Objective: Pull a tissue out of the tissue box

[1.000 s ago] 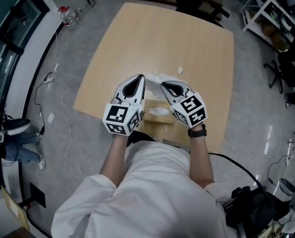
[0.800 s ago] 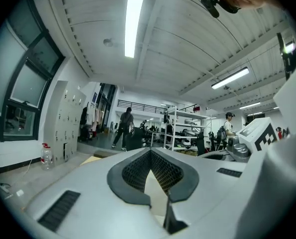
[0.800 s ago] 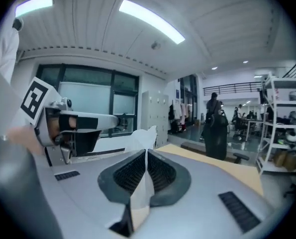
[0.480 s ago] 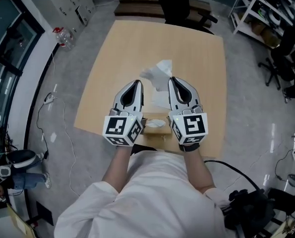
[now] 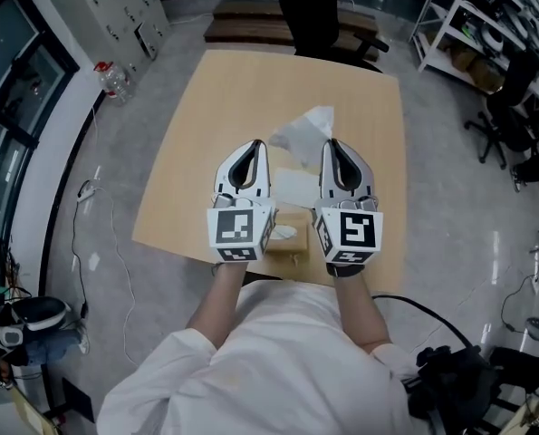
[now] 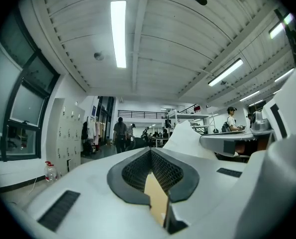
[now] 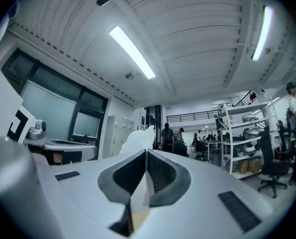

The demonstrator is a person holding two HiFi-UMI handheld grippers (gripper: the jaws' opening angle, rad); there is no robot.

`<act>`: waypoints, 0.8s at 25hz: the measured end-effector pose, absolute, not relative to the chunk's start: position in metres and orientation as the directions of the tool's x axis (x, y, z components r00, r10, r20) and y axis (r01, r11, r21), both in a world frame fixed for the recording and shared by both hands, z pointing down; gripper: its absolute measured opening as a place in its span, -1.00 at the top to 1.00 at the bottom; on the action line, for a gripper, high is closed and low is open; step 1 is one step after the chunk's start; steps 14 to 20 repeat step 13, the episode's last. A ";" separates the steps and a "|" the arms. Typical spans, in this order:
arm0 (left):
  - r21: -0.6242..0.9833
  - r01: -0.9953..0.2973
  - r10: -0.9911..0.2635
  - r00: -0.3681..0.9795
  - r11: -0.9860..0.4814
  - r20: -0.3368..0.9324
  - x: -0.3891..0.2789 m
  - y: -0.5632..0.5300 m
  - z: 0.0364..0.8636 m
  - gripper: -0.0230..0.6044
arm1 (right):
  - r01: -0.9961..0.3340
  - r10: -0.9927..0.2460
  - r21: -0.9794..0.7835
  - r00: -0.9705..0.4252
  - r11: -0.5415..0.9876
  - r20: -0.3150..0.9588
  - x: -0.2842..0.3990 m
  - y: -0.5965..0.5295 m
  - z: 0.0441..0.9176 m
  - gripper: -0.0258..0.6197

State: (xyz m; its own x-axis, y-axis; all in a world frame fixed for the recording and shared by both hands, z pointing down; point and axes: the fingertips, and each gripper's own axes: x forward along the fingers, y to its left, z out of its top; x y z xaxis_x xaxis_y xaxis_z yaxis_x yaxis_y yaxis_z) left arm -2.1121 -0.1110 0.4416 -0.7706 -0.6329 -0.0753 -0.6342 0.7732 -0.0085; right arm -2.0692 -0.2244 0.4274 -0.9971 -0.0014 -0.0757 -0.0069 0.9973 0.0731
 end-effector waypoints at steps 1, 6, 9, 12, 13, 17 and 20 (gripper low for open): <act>-0.009 -0.633 -0.632 -0.772 0.774 -0.074 -2.111 -0.112 0.442 0.95 | -0.010 -0.004 0.081 -0.997 0.997 -0.078 -2.068 -0.226 0.427 0.87; 0.016 -0.656 -0.653 -0.753 0.754 -0.078 -2.100 -0.122 0.439 0.95 | -0.013 -0.005 0.089 -0.997 0.996 -0.082 -2.065 -0.237 0.427 0.87; 0.023 -0.667 -0.664 -0.744 0.744 -0.076 -2.097 -0.122 0.439 0.95 | -0.004 0.004 0.090 -0.996 0.996 -0.089 -2.069 -0.237 0.426 0.87; 0.043 -0.678 -0.673 -0.734 0.734 -0.089 -2.096 -0.118 0.441 0.95 | 0.011 0.021 0.104 -0.995 0.995 -0.098 -2.072 -0.232 0.427 0.87; 0.048 -0.682 -0.676 -0.731 0.730 -0.094 -2.096 -0.118 0.441 0.95 | 0.015 0.027 0.110 -0.995 0.994 -0.101 -2.073 -0.231 0.427 0.87; 0.048 -0.682 -0.676 -0.731 0.730 -0.094 -2.096 -0.118 0.441 0.95 | 0.015 0.027 0.110 -0.995 0.994 -0.101 -2.073 -0.231 0.427 0.87; 0.048 -0.682 -0.676 -0.731 0.730 -0.094 -2.096 -0.118 0.441 0.95 | 0.015 0.027 0.110 -0.995 0.994 -0.101 -2.073 -0.231 0.427 0.87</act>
